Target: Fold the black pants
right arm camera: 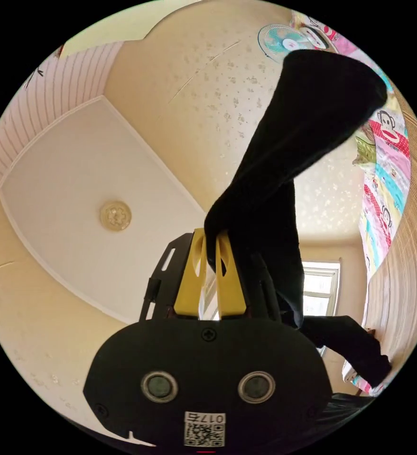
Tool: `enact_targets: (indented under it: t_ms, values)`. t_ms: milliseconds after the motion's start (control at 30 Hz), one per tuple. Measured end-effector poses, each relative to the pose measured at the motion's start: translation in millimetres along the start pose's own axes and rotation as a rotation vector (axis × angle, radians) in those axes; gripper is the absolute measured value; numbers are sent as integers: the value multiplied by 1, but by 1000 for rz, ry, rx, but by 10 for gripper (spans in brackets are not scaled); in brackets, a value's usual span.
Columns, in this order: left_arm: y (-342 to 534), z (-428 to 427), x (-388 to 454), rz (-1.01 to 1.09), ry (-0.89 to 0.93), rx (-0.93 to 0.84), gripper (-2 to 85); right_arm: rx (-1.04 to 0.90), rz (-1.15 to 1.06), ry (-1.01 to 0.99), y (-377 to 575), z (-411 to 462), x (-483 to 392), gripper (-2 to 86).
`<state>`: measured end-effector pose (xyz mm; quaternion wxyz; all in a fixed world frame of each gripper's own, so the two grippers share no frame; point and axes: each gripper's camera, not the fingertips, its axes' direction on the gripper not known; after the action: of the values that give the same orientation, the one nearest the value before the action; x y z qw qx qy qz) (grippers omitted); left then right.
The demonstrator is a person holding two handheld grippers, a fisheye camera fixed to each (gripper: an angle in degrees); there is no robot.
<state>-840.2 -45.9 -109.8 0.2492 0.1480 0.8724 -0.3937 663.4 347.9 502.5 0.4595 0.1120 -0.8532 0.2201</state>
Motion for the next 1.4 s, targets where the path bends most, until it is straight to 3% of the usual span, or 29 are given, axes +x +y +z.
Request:
enact_targets:
  t_ms: [100, 167, 300, 400, 533, 633, 733, 800, 867, 900, 1000, 1067, 1167, 1267, 1400]
  values:
    - [-69, 75, -13, -39, 161, -54, 51, 38, -101, -99, -21, 28, -50, 24]
    - [-115, 85, -14, -35, 226, 18, 51, -28, -253, -155, -28, 71, -105, 25]
    - [-208, 50, -37, -5, 481, 200, 51, -141, -405, -268, -22, 123, -162, 30]
    - [-251, 11, -65, 40, 519, 208, 51, -197, -476, -159, -6, 146, -173, 37]
    - [-275, -32, -123, -12, 255, 93, 52, -248, -456, 108, 12, 151, -119, 41]
    - [-262, -59, -207, -183, -25, -35, 54, -232, -365, 322, 21, 123, -44, 38]
    - [-212, -80, -301, -308, -321, -233, 61, -185, -221, 524, 44, 65, 55, 28]
    - [-141, -101, -380, -508, -526, -443, 71, -184, -50, 641, 59, 18, 126, 22]
    - [-75, -146, -432, -819, -602, -467, 64, -119, 254, 887, 85, -66, 210, 17]
    - [-37, -186, -448, -994, -599, -392, 40, -60, 323, 943, 93, -90, 222, 16]
    - [18, -272, -449, -1353, -661, -212, 38, 329, 655, 1055, 155, -194, 244, 11]
    - [13, -301, -445, -1429, -686, -170, 56, 488, 719, 964, 195, -220, 236, 7]
    - [-31, -314, -462, -1412, -657, -263, 80, 533, 740, 999, 214, -224, 219, 4]
    - [-87, -310, -493, -1370, -651, -366, 128, 489, 803, 1108, 215, -216, 209, 3]
    - [-150, -316, -547, -1450, -634, -270, 158, 403, 814, 1180, 204, -197, 205, 2]
